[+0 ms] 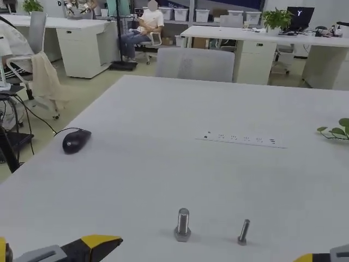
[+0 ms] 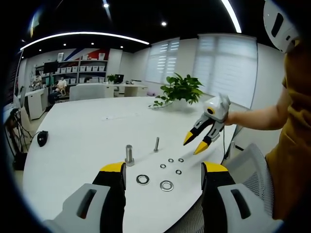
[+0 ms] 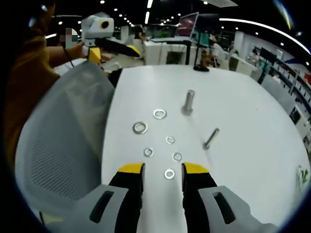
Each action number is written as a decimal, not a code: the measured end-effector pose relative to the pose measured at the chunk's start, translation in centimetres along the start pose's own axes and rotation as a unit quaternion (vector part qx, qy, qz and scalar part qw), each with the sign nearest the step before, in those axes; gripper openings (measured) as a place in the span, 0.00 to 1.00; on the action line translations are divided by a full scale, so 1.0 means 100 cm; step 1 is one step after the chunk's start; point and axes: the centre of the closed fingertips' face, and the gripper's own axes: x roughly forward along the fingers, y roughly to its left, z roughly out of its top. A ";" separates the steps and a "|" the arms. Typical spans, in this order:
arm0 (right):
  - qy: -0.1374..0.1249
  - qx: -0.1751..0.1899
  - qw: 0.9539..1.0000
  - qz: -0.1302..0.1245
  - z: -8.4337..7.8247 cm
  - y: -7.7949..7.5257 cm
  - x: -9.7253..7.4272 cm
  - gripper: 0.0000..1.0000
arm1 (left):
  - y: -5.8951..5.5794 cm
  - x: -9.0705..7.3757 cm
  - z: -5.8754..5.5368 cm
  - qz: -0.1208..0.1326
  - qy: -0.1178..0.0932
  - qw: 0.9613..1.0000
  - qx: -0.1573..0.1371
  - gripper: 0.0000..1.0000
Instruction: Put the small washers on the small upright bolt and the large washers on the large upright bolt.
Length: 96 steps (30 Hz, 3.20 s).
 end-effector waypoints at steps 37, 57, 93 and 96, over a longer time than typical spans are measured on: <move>0.178 -0.094 0.976 0.087 -0.040 -0.006 0.043 0.29 | 0.009 0.001 0.001 -0.001 -0.001 1.000 -0.013 0.62; 0.195 -0.131 0.967 0.098 -0.044 -0.010 0.043 0.25 | 0.010 0.004 0.006 -0.006 -0.012 1.000 -0.011 0.61; 0.189 -0.115 0.972 0.072 -0.039 -0.014 0.046 0.12 | 0.007 0.004 0.005 -0.004 -0.015 1.000 -0.007 0.61; 0.185 -0.111 0.974 0.068 -0.033 -0.018 0.044 0.12 | 0.008 0.002 0.007 -0.002 -0.017 1.000 -0.005 0.61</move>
